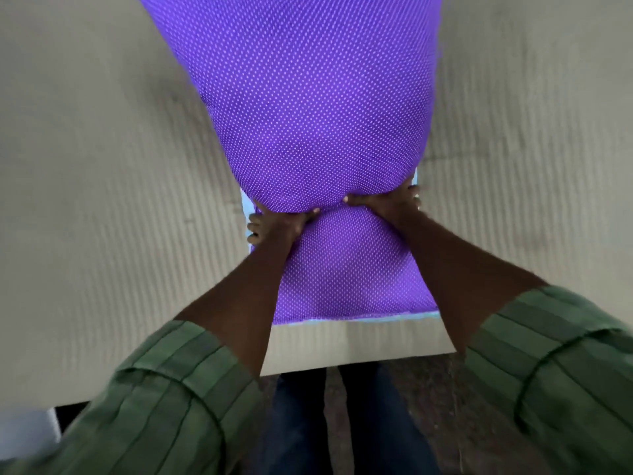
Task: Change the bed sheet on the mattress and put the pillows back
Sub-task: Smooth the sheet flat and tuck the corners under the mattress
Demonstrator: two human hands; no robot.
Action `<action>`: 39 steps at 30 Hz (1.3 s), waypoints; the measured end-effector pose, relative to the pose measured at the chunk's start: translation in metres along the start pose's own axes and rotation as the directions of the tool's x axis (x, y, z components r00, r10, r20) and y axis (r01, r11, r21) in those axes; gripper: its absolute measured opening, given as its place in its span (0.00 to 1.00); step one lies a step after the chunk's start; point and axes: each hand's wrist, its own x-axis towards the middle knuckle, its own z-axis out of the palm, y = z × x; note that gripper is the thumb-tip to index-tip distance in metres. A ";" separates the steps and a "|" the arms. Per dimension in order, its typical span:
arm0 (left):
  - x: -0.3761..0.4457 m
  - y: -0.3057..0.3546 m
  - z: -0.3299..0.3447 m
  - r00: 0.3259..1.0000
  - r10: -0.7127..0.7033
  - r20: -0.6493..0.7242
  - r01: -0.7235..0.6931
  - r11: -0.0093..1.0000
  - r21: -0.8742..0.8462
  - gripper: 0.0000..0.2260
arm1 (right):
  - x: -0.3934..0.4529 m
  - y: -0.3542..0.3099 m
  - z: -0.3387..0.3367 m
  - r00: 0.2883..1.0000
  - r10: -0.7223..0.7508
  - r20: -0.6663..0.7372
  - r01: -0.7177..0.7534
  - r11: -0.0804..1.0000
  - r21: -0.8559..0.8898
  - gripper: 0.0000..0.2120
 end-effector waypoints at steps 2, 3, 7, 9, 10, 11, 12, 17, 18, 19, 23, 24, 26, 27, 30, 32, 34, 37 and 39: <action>0.001 0.003 0.009 0.999 0.004 -0.048 -0.002 0.999 0.043 0.62 | 0.015 0.001 0.002 0.999 0.034 0.031 -0.033 0.999 -0.040 0.89; 0.000 0.005 0.011 0.998 0.002 -0.070 0.001 0.999 0.047 0.60 | 0.019 0.001 0.002 0.998 0.056 0.039 -0.054 0.997 -0.058 0.87; -0.010 0.010 0.006 0.996 -0.027 -0.083 0.029 0.999 0.016 0.60 | 0.007 -0.001 -0.006 0.999 0.018 -0.041 -0.024 0.988 -0.151 0.83; -0.022 0.004 -0.009 0.997 0.003 -0.078 -0.002 1.000 0.008 0.61 | -0.015 -0.003 -0.012 0.998 -0.043 -0.053 0.036 0.990 -0.133 0.83; -0.030 0.004 -0.021 0.996 0.050 -0.077 -0.050 0.999 0.004 0.61 | -0.029 -0.006 -0.019 0.995 -0.073 -0.072 0.067 0.994 -0.089 0.83; -0.037 0.002 -0.028 0.994 0.087 -0.068 -0.088 0.996 -0.017 0.60 | -0.041 -0.007 -0.024 0.992 -0.092 -0.088 0.088 0.995 -0.041 0.82; -0.043 -0.002 -0.036 0.992 0.114 -0.059 -0.117 0.991 -0.064 0.61 | -0.053 -0.009 -0.028 0.987 -0.115 -0.108 0.116 0.993 -0.002 0.81; -0.059 -0.044 -0.074 0.970 0.242 0.013 -0.213 0.879 -0.427 0.66 | -0.125 -0.017 -0.035 0.942 -0.233 -0.241 0.265 0.958 0.112 0.78; -0.060 -0.057 -0.085 0.964 0.266 0.016 -0.232 0.868 -0.440 0.66 | -0.144 -0.018 -0.030 0.939 -0.233 -0.253 0.269 0.956 0.119 0.77; -0.060 -0.069 -0.094 0.958 0.287 0.017 -0.249 0.858 -0.450 0.67 | -0.162 -0.018 -0.025 0.940 -0.224 -0.257 0.263 0.957 0.126 0.77; -0.060 -0.126 -0.155 0.945 0.327 -0.016 -0.304 0.857 -0.416 0.68 | -0.238 -0.021 0.027 0.932 -0.195 -0.307 0.266 0.941 0.211 0.74; -0.061 -0.140 -0.173 0.944 0.330 -0.022 -0.311 0.865 -0.394 0.68 | -0.256 -0.024 0.042 0.932 -0.189 -0.309 0.269 0.933 0.238 0.73; -0.060 -0.177 -0.215 0.944 0.329 -0.042 -0.323 0.886 -0.333 0.65 | -0.295 -0.033 0.082 0.934 -0.182 -0.307 0.267 0.927 0.265 0.72; -0.059 -0.193 -0.233 0.942 0.331 -0.064 -0.334 0.892 -0.305 0.64 | -0.312 -0.039 0.100 0.937 -0.181 -0.300 0.266 0.925 0.272 0.72; -0.044 -0.268 -0.300 0.949 0.287 -0.131 -0.311 0.921 -0.233 0.61 | -0.373 -0.066 0.176 0.947 -0.223 -0.232 0.286 0.912 0.293 0.72; -0.026 -0.314 -0.335 0.950 0.267 -0.163 -0.297 0.934 -0.199 0.60 | -0.404 -0.083 0.221 0.947 -0.247 -0.203 0.300 0.907 0.296 0.72; 0.001 -0.368 -0.374 0.952 0.242 -0.185 -0.282 0.931 -0.233 0.63 | -0.434 -0.104 0.274 0.948 -0.281 -0.150 0.315 0.901 0.298 0.72; 0.039 -0.443 -0.431 0.950 0.213 -0.228 -0.273 0.921 -0.278 0.66 | -0.475 -0.140 0.347 0.945 -0.319 -0.074 0.327 0.903 0.280 0.73; 0.049 -0.482 -0.474 0.951 0.174 -0.257 -0.250 0.920 -0.303 0.65 | -0.501 -0.165 0.393 0.932 -0.359 -0.043 0.357 0.896 0.266 0.72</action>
